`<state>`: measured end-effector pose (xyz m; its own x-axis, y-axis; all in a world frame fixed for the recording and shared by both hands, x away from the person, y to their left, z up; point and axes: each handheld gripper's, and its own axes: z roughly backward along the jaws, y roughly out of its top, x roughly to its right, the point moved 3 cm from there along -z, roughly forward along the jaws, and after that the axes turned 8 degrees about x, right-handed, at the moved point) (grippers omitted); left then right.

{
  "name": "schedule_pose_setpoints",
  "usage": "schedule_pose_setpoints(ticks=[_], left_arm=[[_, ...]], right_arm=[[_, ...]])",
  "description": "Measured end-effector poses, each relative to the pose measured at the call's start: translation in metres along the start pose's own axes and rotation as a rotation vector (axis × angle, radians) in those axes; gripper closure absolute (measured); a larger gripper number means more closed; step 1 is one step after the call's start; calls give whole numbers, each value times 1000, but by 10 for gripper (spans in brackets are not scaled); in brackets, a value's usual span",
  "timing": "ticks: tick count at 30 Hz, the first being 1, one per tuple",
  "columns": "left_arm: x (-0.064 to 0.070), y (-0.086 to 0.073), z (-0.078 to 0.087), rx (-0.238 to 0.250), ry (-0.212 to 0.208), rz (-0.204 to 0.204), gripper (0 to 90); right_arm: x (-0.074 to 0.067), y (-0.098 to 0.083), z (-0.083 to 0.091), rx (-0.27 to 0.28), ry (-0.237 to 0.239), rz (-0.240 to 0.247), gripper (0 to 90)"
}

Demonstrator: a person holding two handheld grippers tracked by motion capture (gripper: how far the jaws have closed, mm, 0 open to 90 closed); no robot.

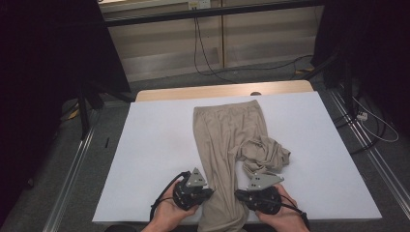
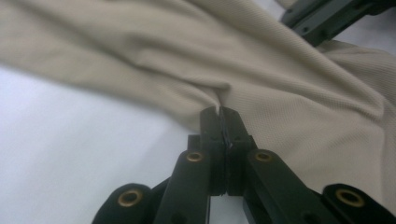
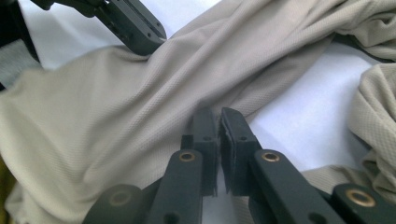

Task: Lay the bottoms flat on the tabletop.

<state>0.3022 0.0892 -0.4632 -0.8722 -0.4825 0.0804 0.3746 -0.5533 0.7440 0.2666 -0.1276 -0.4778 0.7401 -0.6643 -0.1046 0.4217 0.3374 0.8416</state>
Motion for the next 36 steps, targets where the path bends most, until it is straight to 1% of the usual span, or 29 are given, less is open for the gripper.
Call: schedule_pose_setpoints(ticks=[1,2,3,5,6,7,8,9,10,12,13,15,17,19,20,22,24,25,27,28,29,30,32,33,34,35,36], left_arm=[[-3,-2,5,-8,4,2,899],[-5,-5,9,-5,14,22,899],[-7,-7,14,-15,16,28,899],[-11,-13,24,-19,24,60,899],[-13,-16,28,-22,18,69,899],[-13,-19,33,-23,31,75,899],[-14,-21,36,-33,32,72,899],[-14,-25,39,-33,24,87,898],[-14,-27,41,-22,23,100,898],[-16,-28,42,-13,35,121,886],[-17,-28,42,-18,32,129,870],[-18,-27,39,-19,41,126,798],[-18,-27,36,-7,34,132,773],[-18,-26,34,-12,47,112,687],[-17,-25,33,-7,46,106,662],[-16,-23,30,-10,32,101,622],[-15,-23,27,-12,52,82,548],[-15,-23,26,-13,49,73,521],[-15,-22,26,17,46,77,457],[-16,-21,27,28,52,74,395],[-17,-21,28,48,63,74,358],[-19,-20,30,63,59,83,332],[-24,-19,33,93,75,96,265],[-26,-19,35,102,77,97,262],[-29,-19,36,117,84,102,262],[-31,-19,38,121,82,117,258],[-33,-19,38,124,88,122,253]], right_arm=[[0,1,0,9,6,-9,858],[0,2,0,13,10,-17,858],[-1,3,-1,17,14,-22,858],[-3,4,-3,14,23,-19,865],[-5,5,-4,11,27,-19,876],[-7,5,-5,4,33,-14,879],[-8,5,-7,2,41,-17,883],[-10,5,-8,3,47,-24,884],[-11,6,-9,4,56,-26,886],[-14,7,-11,1,55,-15,889],[-14,6,-11,0,52,-16,888],[-12,4,-11,-3,41,-22,889],[-10,2,-7,-9,29,-26,888],[-10,-1,0,-12,15,-22,886],[-9,-3,3,-16,12,-23,887],[-8,-8,10,-18,2,-34,889],[-7,-11,15,-18,-10,-42,871],[-6,-12,18,-25,-10,-49,858],[-5,-14,23,-19,-15,-49,844],[-3,-13,26,-8,-22,-42,808],[0,-11,30,7,-31,-34,769],[4,-9,34,27,-48,-39,725],[16,-4,42,67,-88,-45,638],[22,-2,46,82,-113,-45,593],[29,-1,49,95,-137,-41,524],[36,-1,52,100,-152,-34,477],[44,-1,53,95,-169,-33,432]])
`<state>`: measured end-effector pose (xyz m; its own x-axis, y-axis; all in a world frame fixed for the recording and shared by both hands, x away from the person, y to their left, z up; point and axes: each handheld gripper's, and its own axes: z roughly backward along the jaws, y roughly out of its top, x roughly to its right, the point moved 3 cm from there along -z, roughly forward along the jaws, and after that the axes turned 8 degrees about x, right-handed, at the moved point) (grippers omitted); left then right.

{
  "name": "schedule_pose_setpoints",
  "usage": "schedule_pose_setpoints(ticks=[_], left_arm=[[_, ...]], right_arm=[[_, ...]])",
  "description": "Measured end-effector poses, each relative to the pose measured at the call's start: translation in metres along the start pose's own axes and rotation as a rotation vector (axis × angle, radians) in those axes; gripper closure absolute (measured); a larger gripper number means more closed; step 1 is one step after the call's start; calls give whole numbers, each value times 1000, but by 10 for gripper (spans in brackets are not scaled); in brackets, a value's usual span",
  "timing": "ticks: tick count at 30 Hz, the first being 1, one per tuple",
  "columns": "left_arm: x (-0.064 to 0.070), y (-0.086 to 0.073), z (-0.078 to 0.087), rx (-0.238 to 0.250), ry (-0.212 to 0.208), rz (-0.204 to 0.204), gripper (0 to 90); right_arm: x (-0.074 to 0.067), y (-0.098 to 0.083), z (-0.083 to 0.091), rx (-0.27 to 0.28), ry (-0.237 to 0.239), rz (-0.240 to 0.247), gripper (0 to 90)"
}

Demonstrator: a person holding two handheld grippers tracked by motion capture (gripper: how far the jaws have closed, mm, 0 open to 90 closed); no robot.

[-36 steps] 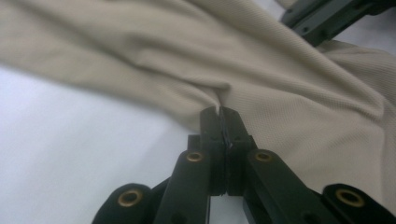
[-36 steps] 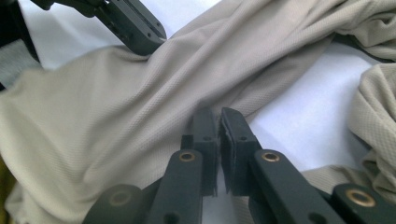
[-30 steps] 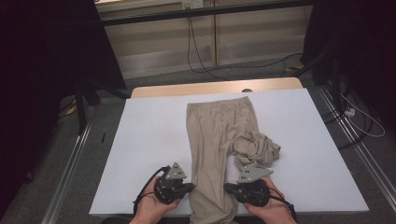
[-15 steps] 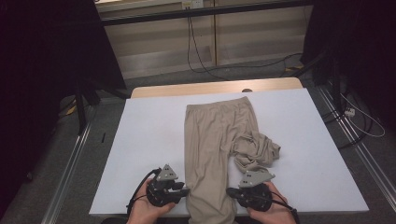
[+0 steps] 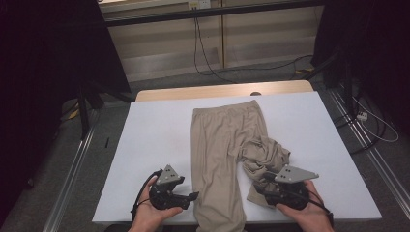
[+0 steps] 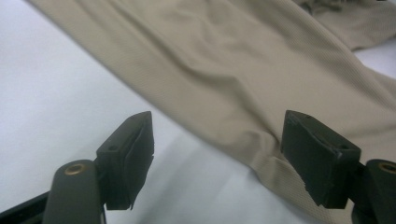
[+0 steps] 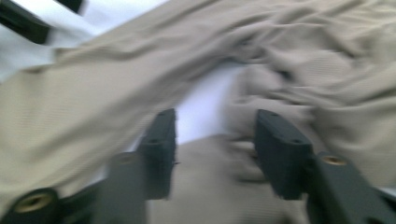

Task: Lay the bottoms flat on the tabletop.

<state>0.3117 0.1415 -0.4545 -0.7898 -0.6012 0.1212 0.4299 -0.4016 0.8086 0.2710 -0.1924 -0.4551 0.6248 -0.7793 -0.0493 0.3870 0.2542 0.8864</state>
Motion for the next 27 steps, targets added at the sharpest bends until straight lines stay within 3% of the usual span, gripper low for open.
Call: schedule_pose_setpoints(ticks=[3,7,11,12,16,18,21,27], left_arm=[[-4,1,-1,11,5,23,249],[-4,2,-2,5,4,1,246],[-3,2,-2,7,-6,7,246],[-3,2,-2,8,-7,7,246],[-4,2,-2,4,2,-3,247],[-4,2,-1,6,1,3,247],[-5,2,-1,2,6,3,247],[-5,2,-3,8,10,15,247]], right_arm=[[15,-1,-8,-25,-13,-5,340],[24,-4,-26,-47,-54,25,198],[23,-6,-41,-91,-36,17,228],[20,-7,-43,-95,-37,25,254],[15,-8,-38,-105,-62,29,607],[14,-10,-30,-105,-40,19,727],[8,-14,-16,-116,9,11,787],[-13,-26,14,-123,93,4,803]])
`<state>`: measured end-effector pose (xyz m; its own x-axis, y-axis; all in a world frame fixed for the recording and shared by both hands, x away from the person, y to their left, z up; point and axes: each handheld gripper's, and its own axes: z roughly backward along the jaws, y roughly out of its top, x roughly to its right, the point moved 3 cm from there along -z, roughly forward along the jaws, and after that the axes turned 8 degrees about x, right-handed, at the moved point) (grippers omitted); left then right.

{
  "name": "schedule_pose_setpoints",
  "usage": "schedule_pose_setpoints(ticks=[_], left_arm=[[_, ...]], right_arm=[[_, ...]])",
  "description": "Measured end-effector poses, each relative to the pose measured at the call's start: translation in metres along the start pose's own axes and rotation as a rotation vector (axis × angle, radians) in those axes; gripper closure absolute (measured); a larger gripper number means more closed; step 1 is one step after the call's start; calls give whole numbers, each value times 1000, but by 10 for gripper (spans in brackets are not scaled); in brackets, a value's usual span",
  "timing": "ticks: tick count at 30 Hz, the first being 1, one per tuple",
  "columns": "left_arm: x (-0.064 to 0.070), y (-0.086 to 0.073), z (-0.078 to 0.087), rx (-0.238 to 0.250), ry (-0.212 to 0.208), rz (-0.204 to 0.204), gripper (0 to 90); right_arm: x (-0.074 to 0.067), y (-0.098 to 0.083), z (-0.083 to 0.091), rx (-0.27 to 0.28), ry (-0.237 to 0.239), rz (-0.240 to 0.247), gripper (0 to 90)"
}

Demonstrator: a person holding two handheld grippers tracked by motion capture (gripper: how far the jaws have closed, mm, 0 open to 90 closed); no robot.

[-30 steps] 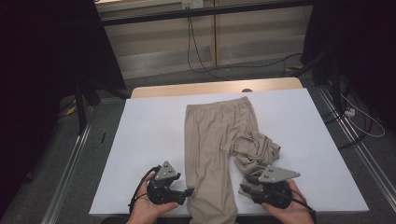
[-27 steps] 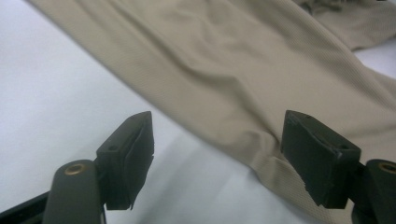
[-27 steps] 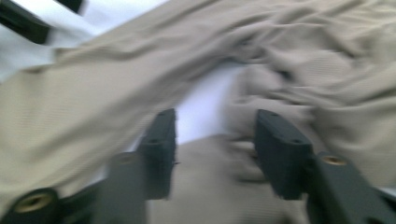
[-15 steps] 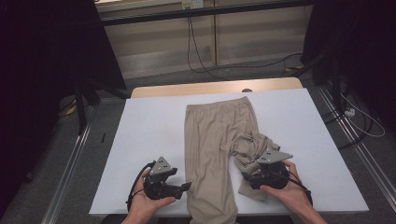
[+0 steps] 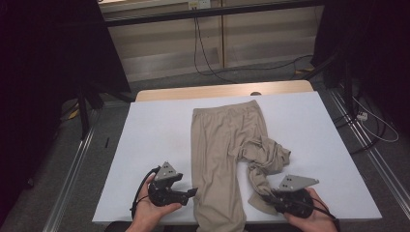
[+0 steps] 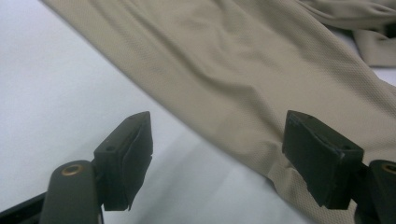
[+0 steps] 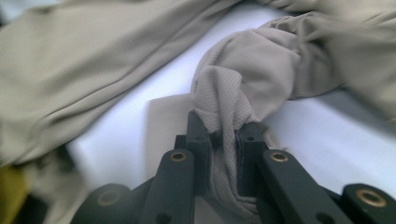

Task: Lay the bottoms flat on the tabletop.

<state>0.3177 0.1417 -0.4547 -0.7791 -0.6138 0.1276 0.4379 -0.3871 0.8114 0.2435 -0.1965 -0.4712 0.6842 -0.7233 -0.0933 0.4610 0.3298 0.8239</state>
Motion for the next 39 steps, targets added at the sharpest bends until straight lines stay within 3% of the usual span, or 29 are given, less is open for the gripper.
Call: schedule_pose_setpoints(ticks=[4,7,12,17,22,26,28,32,35,39], left_arm=[[0,0,-1,0,-1,-3,248],[0,1,-1,2,0,-9,248],[1,0,-1,1,-11,-2,259],[0,2,0,17,-9,5,246],[-1,2,1,21,-12,2,229],[-1,2,1,26,-16,-1,212],[-1,2,0,31,-16,14,183],[-2,3,0,46,-7,24,133],[-2,5,1,69,-4,20,89],[-3,6,3,97,-9,29,60]], right_arm=[[-21,-8,11,-12,59,1,793],[-27,-7,16,10,64,-9,612],[-13,9,19,101,7,-27,351],[6,30,11,151,-16,-38,331],[19,35,-23,78,-14,-31,311],[17,29,-46,-1,-4,15,301],[17,24,-52,-18,-29,40,289],[16,20,-49,6,-39,49,405],[16,19,-43,10,-44,47,630],[13,13,-35,19,-48,48,811]])
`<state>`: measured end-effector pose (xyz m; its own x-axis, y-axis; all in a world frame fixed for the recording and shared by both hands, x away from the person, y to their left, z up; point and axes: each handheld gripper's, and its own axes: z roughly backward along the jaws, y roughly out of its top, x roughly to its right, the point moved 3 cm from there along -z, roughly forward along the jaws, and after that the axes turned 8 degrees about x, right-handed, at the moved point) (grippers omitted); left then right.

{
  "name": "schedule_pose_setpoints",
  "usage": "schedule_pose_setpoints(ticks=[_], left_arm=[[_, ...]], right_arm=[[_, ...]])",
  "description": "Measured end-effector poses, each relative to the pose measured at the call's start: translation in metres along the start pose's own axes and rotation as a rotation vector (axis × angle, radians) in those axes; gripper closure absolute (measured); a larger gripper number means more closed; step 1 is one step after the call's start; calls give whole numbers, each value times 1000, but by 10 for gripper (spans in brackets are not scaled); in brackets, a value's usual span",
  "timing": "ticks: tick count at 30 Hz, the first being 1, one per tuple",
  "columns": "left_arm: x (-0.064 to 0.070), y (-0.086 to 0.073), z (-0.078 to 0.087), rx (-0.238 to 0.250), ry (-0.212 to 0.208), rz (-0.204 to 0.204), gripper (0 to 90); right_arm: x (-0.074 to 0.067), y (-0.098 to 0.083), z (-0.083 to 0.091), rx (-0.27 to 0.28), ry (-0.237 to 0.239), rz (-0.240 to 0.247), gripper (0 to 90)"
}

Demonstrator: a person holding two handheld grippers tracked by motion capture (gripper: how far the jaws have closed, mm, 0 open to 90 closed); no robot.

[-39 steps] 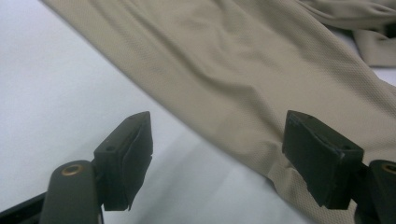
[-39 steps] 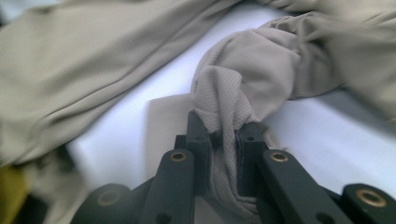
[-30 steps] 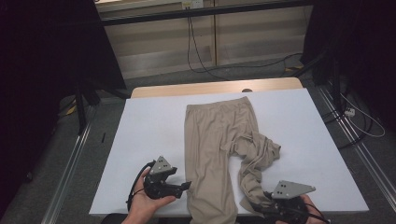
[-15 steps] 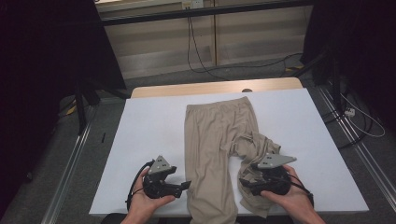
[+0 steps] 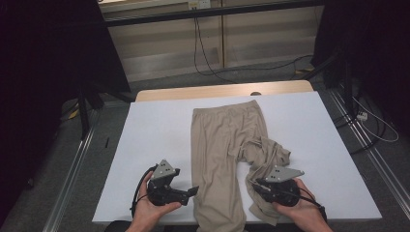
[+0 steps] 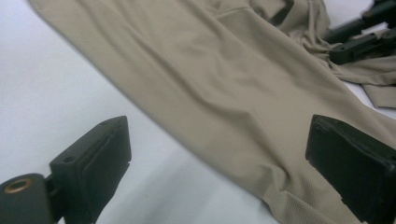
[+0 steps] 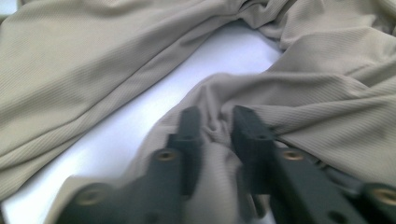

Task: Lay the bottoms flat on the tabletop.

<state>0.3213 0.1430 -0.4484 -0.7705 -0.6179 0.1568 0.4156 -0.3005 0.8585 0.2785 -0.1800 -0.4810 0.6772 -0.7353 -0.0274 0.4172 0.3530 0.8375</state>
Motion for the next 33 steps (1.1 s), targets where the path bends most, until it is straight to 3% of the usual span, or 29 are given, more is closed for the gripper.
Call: schedule_pose_setpoints(ticks=[8,16,19,20,21,25,30,33], left_arm=[[-2,1,4,23,-13,-2,56],[0,1,2,15,-7,-15,57],[0,1,2,7,-5,-22,58],[-1,1,2,9,-7,-22,59],[0,1,2,11,-9,-20,60],[-1,1,2,9,-12,-21,60],[-1,1,2,7,-8,-20,61],[-1,1,2,9,-7,-17,61]], right_arm=[[-14,-8,20,-36,49,-39,854],[-38,-24,49,-59,100,-56,849],[-44,-26,53,-45,110,-57,797],[-44,-25,53,-38,110,-59,744],[-43,-23,54,-24,107,-66,668],[-30,-12,56,41,64,-99,535],[-10,2,52,95,-2,-108,467],[-4,6,40,69,-3,-78,471]])
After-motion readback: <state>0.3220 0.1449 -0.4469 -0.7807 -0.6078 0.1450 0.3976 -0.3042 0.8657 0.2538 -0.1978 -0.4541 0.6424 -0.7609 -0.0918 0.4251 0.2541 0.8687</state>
